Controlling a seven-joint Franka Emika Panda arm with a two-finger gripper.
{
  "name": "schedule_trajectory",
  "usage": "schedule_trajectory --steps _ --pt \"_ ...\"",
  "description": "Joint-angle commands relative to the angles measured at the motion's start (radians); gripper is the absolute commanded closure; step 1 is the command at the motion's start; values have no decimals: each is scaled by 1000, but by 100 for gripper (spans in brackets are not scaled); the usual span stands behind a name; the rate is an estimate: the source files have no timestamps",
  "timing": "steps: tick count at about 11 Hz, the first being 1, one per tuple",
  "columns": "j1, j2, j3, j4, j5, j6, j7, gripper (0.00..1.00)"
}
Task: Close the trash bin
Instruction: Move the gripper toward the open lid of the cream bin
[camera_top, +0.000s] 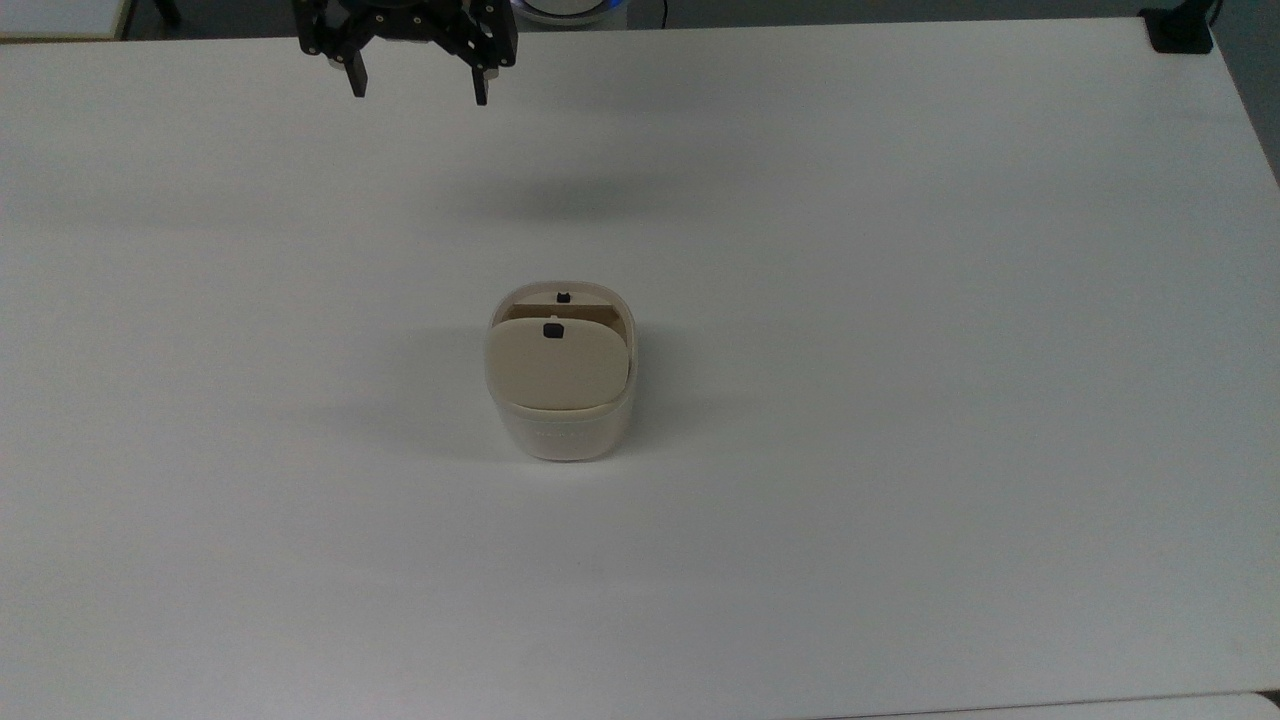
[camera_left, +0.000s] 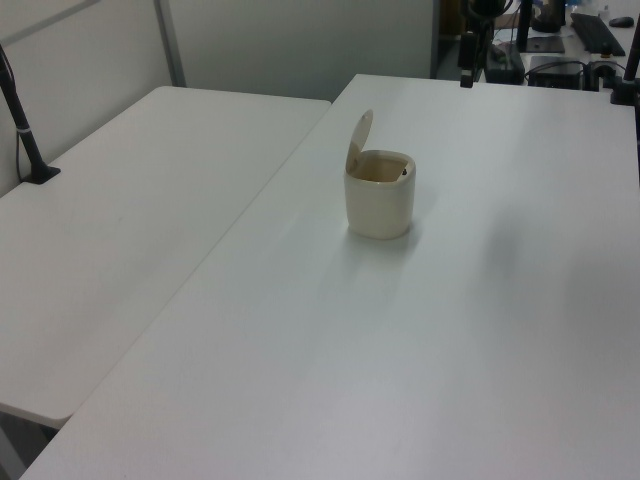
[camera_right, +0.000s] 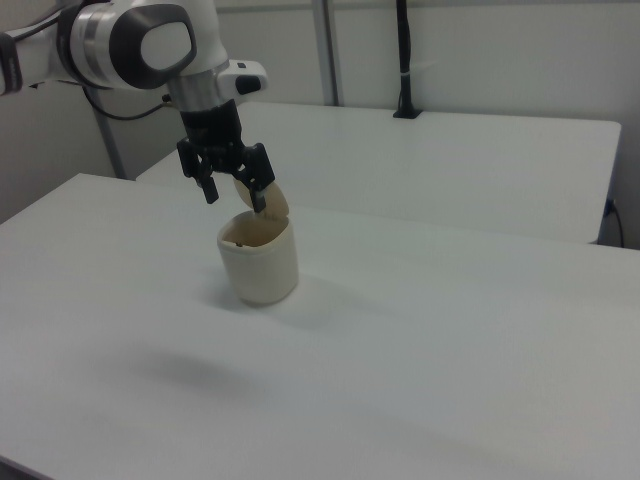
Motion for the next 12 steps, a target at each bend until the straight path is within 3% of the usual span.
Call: schedule_trajectory --steps 1,5,6,7,9,10,12 --pt "7 -24 -11 -15 -11 -5 16 0" --pt "10 -10 -41 4 0 -5 1 0" --pt "12 -7 -43 4 0 -5 -4 10" --pt "13 2 -43 4 1 -2 -28 30" --pt "18 21 -39 5 21 24 -88 92" --pt "21 42 -32 5 51 82 -90 100" --pt "42 81 -31 10 143 213 -81 100"
